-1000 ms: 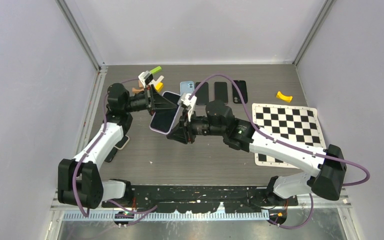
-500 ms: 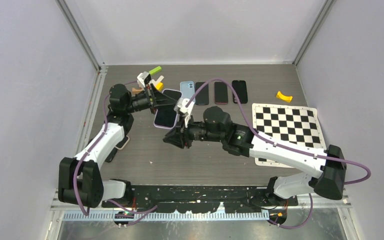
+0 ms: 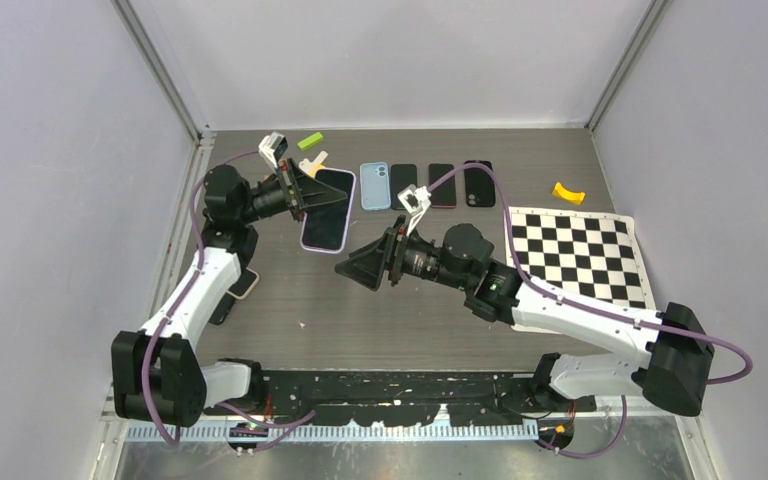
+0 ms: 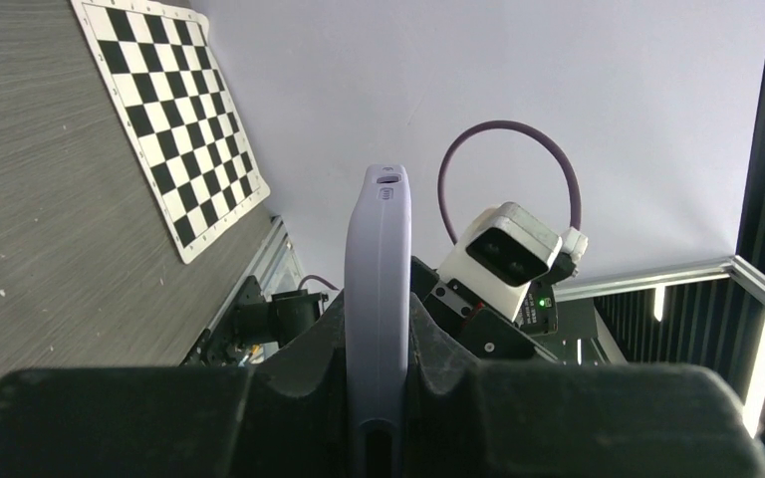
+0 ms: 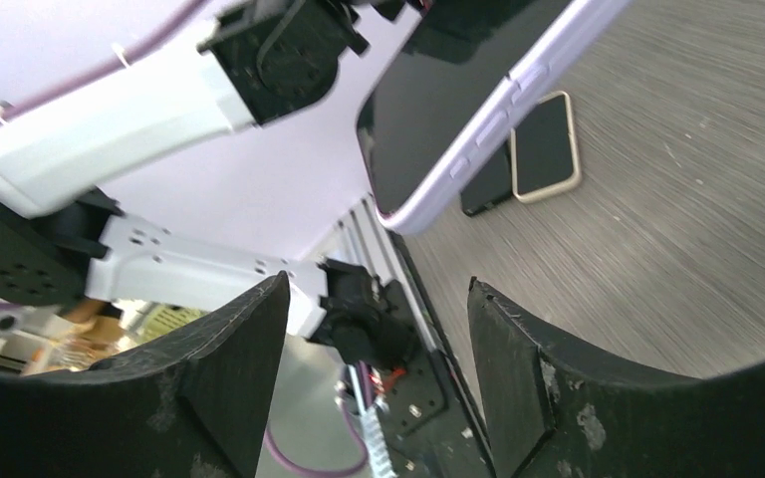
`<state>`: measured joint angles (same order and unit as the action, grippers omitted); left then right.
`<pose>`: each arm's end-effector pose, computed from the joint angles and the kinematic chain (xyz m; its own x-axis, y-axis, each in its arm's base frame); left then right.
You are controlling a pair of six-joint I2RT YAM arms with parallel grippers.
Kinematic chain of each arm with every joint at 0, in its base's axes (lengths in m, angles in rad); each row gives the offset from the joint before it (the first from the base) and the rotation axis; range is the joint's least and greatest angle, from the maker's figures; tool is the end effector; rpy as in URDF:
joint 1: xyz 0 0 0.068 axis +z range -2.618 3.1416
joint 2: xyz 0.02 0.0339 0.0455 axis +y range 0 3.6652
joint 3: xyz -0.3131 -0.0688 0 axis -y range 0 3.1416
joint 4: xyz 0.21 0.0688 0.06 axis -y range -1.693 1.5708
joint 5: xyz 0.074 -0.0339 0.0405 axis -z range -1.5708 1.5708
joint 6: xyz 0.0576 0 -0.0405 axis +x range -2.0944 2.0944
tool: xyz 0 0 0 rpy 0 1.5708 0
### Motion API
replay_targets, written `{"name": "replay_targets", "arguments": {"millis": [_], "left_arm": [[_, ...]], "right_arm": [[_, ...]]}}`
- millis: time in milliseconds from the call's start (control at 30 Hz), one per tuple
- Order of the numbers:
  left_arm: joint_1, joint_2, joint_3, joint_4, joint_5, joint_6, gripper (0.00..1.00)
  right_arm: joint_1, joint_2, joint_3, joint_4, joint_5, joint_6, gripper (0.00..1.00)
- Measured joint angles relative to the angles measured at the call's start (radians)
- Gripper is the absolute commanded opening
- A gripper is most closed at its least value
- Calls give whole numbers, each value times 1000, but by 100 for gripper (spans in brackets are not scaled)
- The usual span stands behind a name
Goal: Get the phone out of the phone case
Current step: Remove the phone case from the phone.
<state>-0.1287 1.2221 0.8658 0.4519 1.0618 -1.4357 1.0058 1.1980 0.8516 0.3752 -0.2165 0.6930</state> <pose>0.2240 -0.0797 0.4005 -0.9034 -0.3700 -0.2167 0.2183 0.0379 -0.9751 0.1256 0.2212 0.3940 -0.5886 0.2369 -0.7730 -0.7329 0.2472 0.6338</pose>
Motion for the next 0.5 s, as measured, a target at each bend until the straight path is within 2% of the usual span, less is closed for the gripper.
{"name": "replay_targets", "arguments": {"millis": [100,267,433,500], "left_arm": [[0,-2,0,-1,0,0,0],[0,-8,0,-4,0,-4,0],[0,-38,0,-11,-4,-4,0],[0,-53,0,-11,-3,-2,0]], "right_arm": [[0,15,0,69,2,51,63],[-8,51,2,134,1,104,44],[-16,86,12,149,-12,131,20],[-18,94,17,155,-28,142,16]]}}
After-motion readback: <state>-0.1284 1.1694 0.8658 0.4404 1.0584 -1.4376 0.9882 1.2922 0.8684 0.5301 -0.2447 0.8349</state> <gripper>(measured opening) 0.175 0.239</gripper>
